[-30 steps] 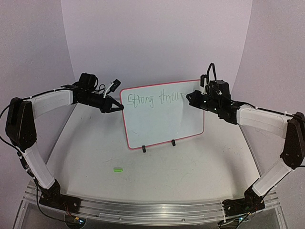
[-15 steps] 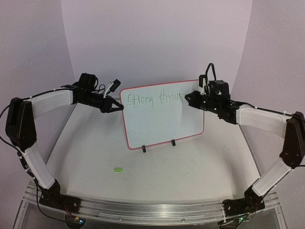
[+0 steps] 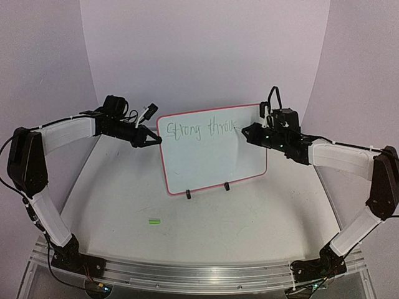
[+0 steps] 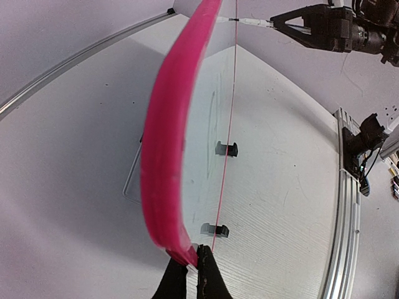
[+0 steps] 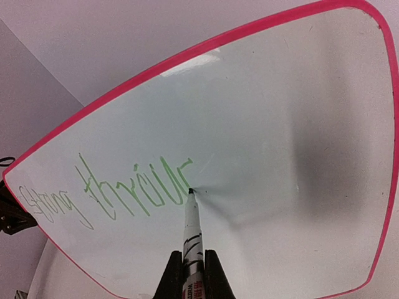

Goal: Write a sentence on the whiteboard
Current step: Write a sentence at the center of the board.

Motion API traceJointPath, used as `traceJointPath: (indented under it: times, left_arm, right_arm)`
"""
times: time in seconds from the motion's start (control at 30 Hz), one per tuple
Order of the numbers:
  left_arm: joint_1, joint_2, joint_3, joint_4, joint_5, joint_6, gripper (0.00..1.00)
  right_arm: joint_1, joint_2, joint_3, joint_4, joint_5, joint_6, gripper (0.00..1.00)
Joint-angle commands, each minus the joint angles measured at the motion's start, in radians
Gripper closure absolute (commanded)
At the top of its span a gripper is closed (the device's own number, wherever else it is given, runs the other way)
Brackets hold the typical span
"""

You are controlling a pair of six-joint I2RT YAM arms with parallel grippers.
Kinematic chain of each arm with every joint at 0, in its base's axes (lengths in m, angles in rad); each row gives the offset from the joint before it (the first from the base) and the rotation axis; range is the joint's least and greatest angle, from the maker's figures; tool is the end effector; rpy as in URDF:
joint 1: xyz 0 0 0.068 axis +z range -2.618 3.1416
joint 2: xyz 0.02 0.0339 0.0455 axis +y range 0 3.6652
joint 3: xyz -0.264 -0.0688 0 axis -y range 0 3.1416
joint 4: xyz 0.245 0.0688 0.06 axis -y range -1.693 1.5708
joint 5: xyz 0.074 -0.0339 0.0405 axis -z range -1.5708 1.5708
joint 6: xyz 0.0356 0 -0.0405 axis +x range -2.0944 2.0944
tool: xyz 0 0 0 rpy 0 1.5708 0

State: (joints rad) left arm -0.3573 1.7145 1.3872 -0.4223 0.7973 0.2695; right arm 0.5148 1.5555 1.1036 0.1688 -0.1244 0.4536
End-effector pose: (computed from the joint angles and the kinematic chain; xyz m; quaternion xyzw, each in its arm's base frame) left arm 0.3485 -0.1573 0.2855 0.4079 0.7561 -0.3717 0.3519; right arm 0.3177 0.1848 0.2939 -0.0617 0.7967 0.3229 0.5071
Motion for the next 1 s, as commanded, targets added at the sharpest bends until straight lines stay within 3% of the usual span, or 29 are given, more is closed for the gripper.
traceJointPath:
  times: [0.0, 0.57, 0.97]
  left_arm:
    - [-0.02, 0.001, -0.007, -0.092, -0.07, 0.082, 1.0]
    - [-0.02, 0.0, -0.007, -0.092, -0.072, 0.083, 1.0]
    - [-0.02, 0.0, -0.007, -0.091, -0.072, 0.082, 1.0]
  right_arm:
    - [-0.004, -0.029, -0.004, 0.0, 0.043, -0.003, 1.0]
    - [-0.005, -0.017, 0.086, -0.006, 0.065, -0.028, 1.0]
    - [-0.005, -0.019, 0.017, -0.008, 0.064, -0.014, 1.0]
